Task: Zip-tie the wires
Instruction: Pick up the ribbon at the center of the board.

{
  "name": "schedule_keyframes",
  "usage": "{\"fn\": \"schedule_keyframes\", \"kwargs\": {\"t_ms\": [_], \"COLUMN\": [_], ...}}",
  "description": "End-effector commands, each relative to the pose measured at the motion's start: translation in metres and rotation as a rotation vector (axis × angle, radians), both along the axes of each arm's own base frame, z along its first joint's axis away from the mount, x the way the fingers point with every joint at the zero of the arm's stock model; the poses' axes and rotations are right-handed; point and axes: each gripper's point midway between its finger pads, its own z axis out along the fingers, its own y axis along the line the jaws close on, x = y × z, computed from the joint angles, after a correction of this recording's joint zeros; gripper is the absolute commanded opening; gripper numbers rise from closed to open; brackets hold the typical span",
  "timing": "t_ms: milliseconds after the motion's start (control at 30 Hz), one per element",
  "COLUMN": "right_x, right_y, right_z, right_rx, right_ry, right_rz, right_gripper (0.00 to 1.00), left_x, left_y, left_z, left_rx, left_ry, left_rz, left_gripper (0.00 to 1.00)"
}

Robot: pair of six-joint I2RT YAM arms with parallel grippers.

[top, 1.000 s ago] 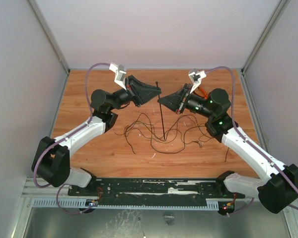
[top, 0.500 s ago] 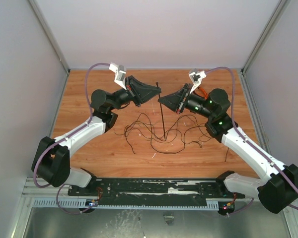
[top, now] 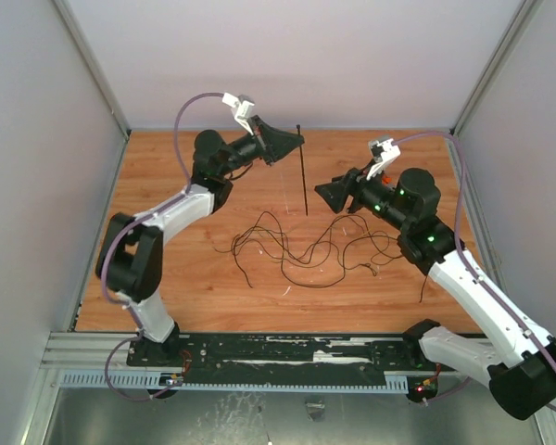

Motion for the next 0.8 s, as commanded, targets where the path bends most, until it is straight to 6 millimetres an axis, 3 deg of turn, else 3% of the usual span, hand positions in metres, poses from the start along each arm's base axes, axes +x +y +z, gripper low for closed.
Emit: {"fn": "schedule_keyframes", "kwargs": {"t_ms": [0,167,467,600,767], "right_x": [0.010,0.006,0.008,0.008,0.007], "right_y": [-0.025,-0.029,-0.031,-0.034,-0.037], "right_z": [-0.023,-0.031,-0.053,-0.059,-0.074], "right_rx": [-0.085,-0.086,-0.140,-0.165,-0.201], "right_ry": [0.053,0.062,0.085,0.085,0.107], "right_rz": [-0.117,-0.118,-0.110,-0.115,-0.119], "right_gripper": [0.58,0.63,0.67,0.67,0.68], "left_x": [0.036,0.080,0.127,0.133,0.121], "left_y": [-0.015,-0.026,-0.036,-0.039,-0.042], "left_z": [-0.024,-0.058,-0.117,-0.143,-0.168], "left_rx": [0.042,0.071,0.110,0.133,0.161], "left_ry": [-0.002,0.010,0.022,0.050,0.080], "left_rz": [0.013,0.041,0.089,0.091,0.077], "left_gripper": [0.00,0.00,0.00,0.00,0.00]}}
